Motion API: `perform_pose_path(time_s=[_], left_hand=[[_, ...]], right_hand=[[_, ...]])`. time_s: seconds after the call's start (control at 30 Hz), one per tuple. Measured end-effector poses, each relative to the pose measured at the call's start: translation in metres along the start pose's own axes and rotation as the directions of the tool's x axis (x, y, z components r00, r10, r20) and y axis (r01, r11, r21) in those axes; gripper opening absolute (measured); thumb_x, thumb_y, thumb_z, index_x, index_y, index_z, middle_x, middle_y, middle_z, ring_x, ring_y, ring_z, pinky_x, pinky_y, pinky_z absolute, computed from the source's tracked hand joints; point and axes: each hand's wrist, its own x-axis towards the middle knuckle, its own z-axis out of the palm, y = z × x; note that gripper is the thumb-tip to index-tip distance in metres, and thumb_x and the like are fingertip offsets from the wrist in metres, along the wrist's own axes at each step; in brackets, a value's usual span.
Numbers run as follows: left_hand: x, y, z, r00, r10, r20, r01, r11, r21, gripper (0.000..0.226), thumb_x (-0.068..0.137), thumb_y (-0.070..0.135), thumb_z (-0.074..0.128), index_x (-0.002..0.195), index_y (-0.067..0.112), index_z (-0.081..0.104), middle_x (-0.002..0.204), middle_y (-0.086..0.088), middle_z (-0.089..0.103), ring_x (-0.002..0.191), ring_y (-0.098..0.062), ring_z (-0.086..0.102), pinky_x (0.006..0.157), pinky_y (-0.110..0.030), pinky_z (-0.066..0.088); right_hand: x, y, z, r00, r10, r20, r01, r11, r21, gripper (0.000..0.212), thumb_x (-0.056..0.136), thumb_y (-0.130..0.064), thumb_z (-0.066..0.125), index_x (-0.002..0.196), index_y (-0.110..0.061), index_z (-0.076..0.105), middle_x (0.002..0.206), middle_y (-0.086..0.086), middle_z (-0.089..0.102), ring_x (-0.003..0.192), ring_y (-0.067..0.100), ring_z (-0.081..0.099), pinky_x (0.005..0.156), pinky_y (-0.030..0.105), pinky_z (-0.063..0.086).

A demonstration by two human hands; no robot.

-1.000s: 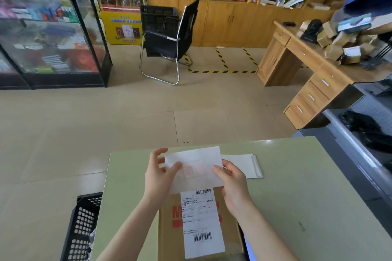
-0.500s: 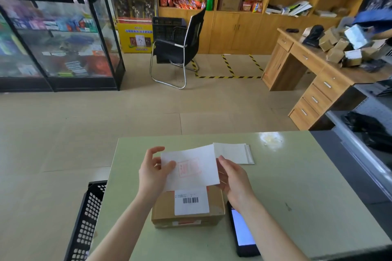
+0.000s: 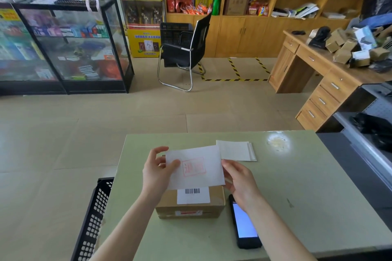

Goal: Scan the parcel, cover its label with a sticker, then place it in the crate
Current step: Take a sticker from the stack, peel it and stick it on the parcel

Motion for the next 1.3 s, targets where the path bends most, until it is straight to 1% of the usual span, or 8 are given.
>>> perform_pose_path(time_s=[0.13, 0.23, 0.37, 0.6, 0.87, 1.03, 1.2, 1.3], left_hand=[[-0.009, 0.007, 0.012, 0.973, 0.228, -0.041, -0.207, 0.934, 0.293, 0.049, 0.075, 0.012, 0.078, 0.115, 0.030, 0.056, 0.114, 0.007, 0.049, 0.100, -0.011, 0.049, 0.084, -0.024, 0.039], [-0.019, 0.019, 0.026, 0.937, 0.329, 0.118, -0.349, 0.873, 0.340, 0.029, 0.080, 0.019, 0.074, 0.102, 0.035, 0.064, 0.107, 0.016, 0.059, 0.098, -0.004, 0.055, 0.081, -0.019, 0.042], [-0.028, 0.027, 0.044, 0.941, 0.235, 0.244, -0.276, 0.949, 0.150, 0.016, 0.086, 0.020, 0.070, 0.099, 0.028, 0.072, 0.098, 0.017, 0.072, 0.092, 0.006, 0.066, 0.070, -0.005, 0.048], [-0.025, 0.024, 0.047, 0.958, 0.196, 0.211, -0.231, 0.960, 0.157, 0.016, 0.084, 0.017, 0.070, 0.092, 0.028, 0.078, 0.084, 0.019, 0.076, 0.083, 0.008, 0.068, 0.069, -0.003, 0.046], [-0.015, 0.021, 0.046, 0.958, 0.189, 0.217, -0.222, 0.965, 0.137, 0.016, 0.083, 0.018, 0.071, 0.091, 0.031, 0.078, 0.085, 0.022, 0.076, 0.085, 0.005, 0.070, 0.075, -0.007, 0.048], [-0.008, 0.022, 0.047, 0.962, 0.174, 0.209, -0.203, 0.971, 0.123, 0.013, 0.085, 0.022, 0.071, 0.093, 0.028, 0.078, 0.085, 0.020, 0.076, 0.086, 0.005, 0.069, 0.076, -0.008, 0.050], [-0.004, 0.022, 0.046, 0.975, 0.127, 0.183, -0.151, 0.980, 0.126, 0.015, 0.087, 0.022, 0.070, 0.099, 0.027, 0.077, 0.086, 0.015, 0.077, 0.086, 0.000, 0.071, 0.081, -0.021, 0.055], [-0.003, 0.024, 0.048, 0.974, 0.121, 0.194, -0.147, 0.981, 0.126, 0.016, 0.088, 0.022, 0.068, 0.100, 0.026, 0.078, 0.088, 0.014, 0.077, 0.086, 0.001, 0.070, 0.084, -0.026, 0.056]], right_hand=[[0.000, -0.003, 0.005, 0.999, -0.032, -0.043, 0.032, 0.999, -0.011, 0.012, 0.090, -0.015, 0.060, 0.086, -0.008, 0.069, 0.082, 0.007, 0.070, 0.072, 0.020, 0.063, 0.059, 0.028, 0.051], [0.001, -0.003, 0.013, 0.997, -0.065, -0.044, 0.064, 0.998, -0.025, 0.014, 0.090, -0.016, 0.061, 0.084, -0.010, 0.071, 0.086, 0.008, 0.072, 0.076, 0.021, 0.067, 0.058, 0.028, 0.051], [0.001, -0.002, 0.026, 0.997, -0.076, -0.014, 0.077, 0.997, 0.007, 0.016, 0.089, -0.014, 0.062, 0.090, -0.002, 0.073, 0.094, 0.017, 0.073, 0.078, 0.023, 0.069, 0.066, 0.032, 0.055], [0.010, 0.002, 0.042, 0.997, -0.052, -0.062, 0.057, 0.996, 0.073, 0.021, 0.086, -0.012, 0.066, 0.095, 0.007, 0.071, 0.107, 0.031, 0.067, 0.105, 0.043, 0.064, 0.099, 0.051, 0.049], [0.021, 0.007, 0.047, 0.995, -0.043, -0.085, 0.049, 0.996, 0.073, 0.016, 0.081, -0.016, 0.072, 0.087, -0.002, 0.076, 0.102, 0.024, 0.071, 0.105, 0.039, 0.065, 0.098, 0.051, 0.050], [0.022, 0.003, 0.046, 0.998, -0.056, -0.020, 0.057, 0.996, 0.066, 0.018, 0.082, -0.018, 0.072, 0.089, -0.002, 0.076, 0.100, 0.022, 0.073, 0.100, 0.037, 0.068, 0.084, 0.041, 0.057], [0.023, 0.001, 0.043, 0.998, -0.055, 0.019, 0.054, 0.997, 0.064, 0.020, 0.080, -0.014, 0.073, 0.093, 0.000, 0.075, 0.102, 0.022, 0.073, 0.103, 0.035, 0.067, 0.097, 0.045, 0.052], [0.024, 0.000, 0.042, 0.998, -0.054, 0.023, 0.053, 0.998, 0.026, 0.019, 0.079, -0.017, 0.074, 0.092, -0.004, 0.076, 0.099, 0.018, 0.074, 0.099, 0.032, 0.070, 0.097, 0.044, 0.052]])
